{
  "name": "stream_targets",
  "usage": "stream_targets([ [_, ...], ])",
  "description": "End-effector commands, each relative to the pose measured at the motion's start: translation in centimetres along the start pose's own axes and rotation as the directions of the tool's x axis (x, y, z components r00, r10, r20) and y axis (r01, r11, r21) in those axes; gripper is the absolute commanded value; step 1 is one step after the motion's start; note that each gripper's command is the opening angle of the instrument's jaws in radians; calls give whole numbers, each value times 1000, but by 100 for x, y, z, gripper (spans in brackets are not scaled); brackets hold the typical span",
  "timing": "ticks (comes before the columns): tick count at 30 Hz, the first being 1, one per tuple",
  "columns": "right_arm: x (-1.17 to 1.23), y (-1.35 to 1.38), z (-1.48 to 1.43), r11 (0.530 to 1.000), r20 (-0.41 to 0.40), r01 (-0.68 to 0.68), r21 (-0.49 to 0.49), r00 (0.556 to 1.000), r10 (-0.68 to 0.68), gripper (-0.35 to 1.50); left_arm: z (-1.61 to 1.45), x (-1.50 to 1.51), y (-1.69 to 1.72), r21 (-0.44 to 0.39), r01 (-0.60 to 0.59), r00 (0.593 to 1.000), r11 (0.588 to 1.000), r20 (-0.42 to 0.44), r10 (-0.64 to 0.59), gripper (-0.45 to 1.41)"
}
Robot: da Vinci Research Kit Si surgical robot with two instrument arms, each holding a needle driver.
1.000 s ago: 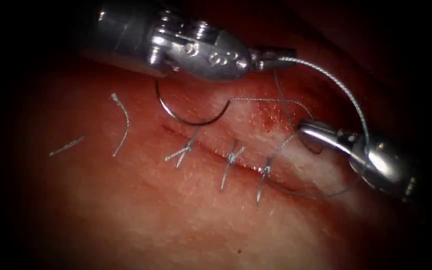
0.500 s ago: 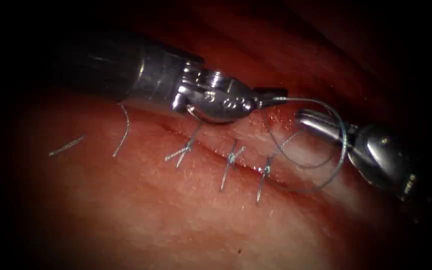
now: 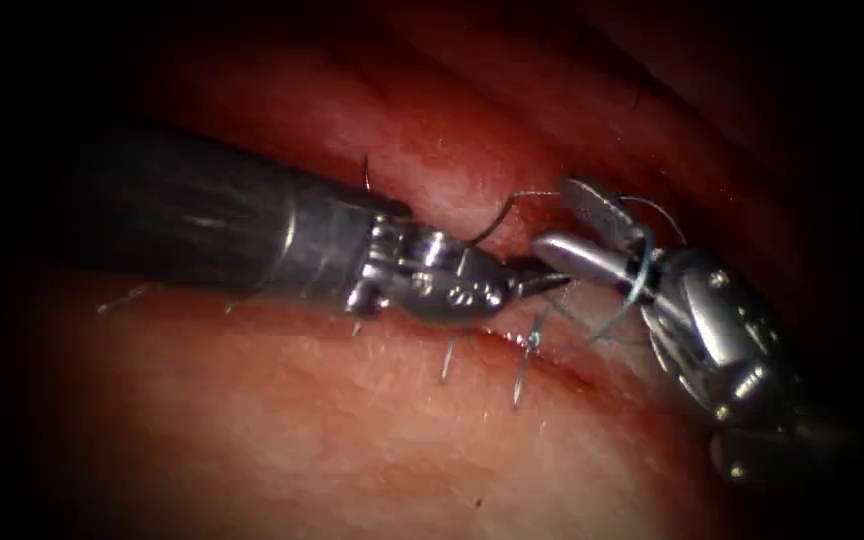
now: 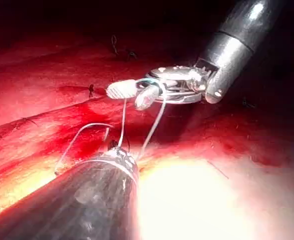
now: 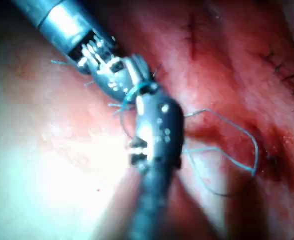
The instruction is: Wound Closure
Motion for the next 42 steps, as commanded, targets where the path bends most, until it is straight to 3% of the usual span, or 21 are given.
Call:
stream_targets([
  [1, -4, 0, 2, 998, -1, -49, -31, 999, 49, 91, 1, 3, 6, 0, -2, 1000, 1000, -2, 2, -45],
  [5, -5, 5, -8, 977, -38, -157, -145, 987, 153, 84, -19, 10, 21, -6, 1, 1000, 1000, -6, -1, -45],
  [12, -18, 13, -33, 934, -32, -260, -246, 965, 260, 71, -58, 20, 36, -1, -7, 1000, 1000, 20, 7, -45],
  [22, -58, 10, -52, 919, -6, -288, -269, 955, 298, 42, -107, 11, 9, 58, 5, 997, 998, 76, -9, -45],
  [33, -97, 26, -68, 887, -18, -361, -287, 928, 372, 39, -141, 34, 25, 70, -71, 986, 995, 158, 59, -45],
  [42, -110, 32, -83, 857, -41, -418, -300, 904, 426, 30, -151, 20, 27, 81, -76, 979, 994, 198, 59, -45],
])
